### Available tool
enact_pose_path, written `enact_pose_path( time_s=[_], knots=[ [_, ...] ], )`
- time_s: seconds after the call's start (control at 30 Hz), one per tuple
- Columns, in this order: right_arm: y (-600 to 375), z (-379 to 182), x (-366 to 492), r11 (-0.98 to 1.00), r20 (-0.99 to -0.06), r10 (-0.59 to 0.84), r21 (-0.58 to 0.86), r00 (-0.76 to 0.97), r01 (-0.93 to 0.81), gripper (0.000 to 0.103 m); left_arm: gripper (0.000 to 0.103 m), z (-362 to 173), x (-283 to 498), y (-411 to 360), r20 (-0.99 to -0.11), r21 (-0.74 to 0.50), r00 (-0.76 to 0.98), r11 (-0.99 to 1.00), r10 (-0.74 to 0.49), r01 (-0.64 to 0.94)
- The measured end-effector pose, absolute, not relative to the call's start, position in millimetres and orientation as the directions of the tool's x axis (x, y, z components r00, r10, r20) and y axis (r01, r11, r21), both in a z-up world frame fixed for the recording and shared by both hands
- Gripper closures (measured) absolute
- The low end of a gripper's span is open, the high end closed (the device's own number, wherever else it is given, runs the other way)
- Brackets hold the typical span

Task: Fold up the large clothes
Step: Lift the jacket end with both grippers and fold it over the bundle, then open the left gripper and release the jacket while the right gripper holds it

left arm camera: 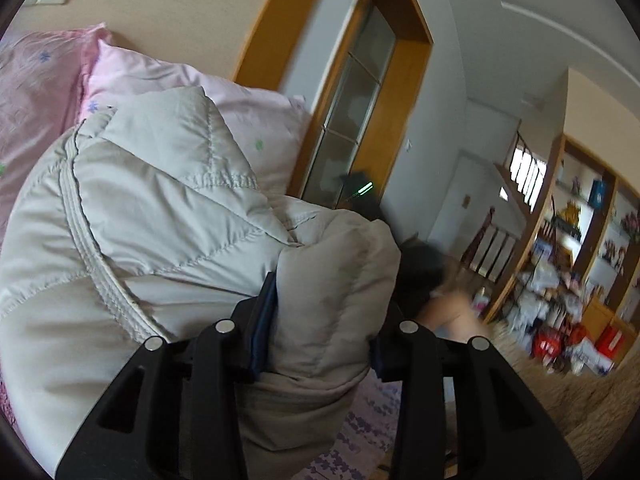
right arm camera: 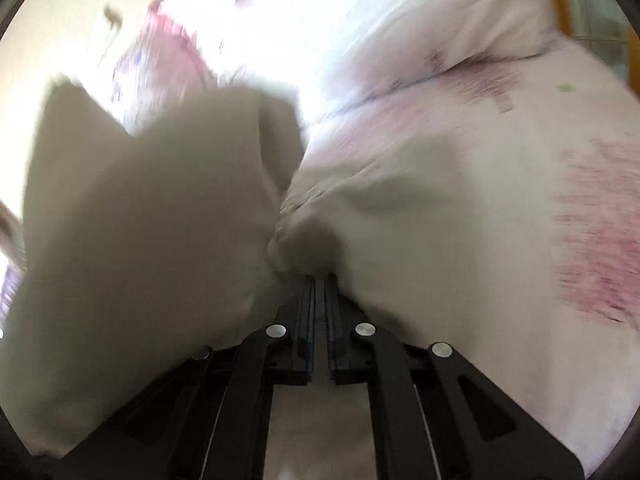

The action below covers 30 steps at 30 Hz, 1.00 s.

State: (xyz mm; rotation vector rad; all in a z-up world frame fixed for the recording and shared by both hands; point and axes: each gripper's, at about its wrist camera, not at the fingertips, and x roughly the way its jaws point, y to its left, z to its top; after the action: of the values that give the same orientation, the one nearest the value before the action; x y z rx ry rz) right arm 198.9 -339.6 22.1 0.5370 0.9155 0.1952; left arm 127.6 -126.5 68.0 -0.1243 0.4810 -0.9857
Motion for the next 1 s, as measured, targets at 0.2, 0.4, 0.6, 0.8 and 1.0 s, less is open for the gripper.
enact_pose_path(
  time_s=[0.2,0.4,0.6,0.8,1.0],
  knots=[
    [-377,56,167,0.847,-0.639,0.293,0.518,0.711,0.117,0.071,0.063,54,124,-151,-0.39,-0.243,0.452,0.563,-0.802,0.79],
    [-358,85,167,0.765,-0.529,0.537,0.634,0.657,-0.115,0.047,0.058,43,121,-169,-0.421,-0.208,0.443,0.56,-0.791,0.802],
    [-327,72,192,0.775,-0.587,0.58,0.611,0.565,-0.162,0.047,0.054,34,118,-184,-0.456,-0.157,0.443,0.559,-0.772,0.814],
    [-306,64,194,0.774,-0.608,0.604,0.603,0.516,-0.196,0.048,0.054,25,116,-200,-0.497,-0.107,0.446,0.563,-0.744,0.819],
    [-301,54,194,0.817,-0.638,0.549,0.545,0.54,-0.187,0.084,0.052,17,113,-214,-0.534,-0.041,0.472,0.579,-0.701,0.814]
  ],
)
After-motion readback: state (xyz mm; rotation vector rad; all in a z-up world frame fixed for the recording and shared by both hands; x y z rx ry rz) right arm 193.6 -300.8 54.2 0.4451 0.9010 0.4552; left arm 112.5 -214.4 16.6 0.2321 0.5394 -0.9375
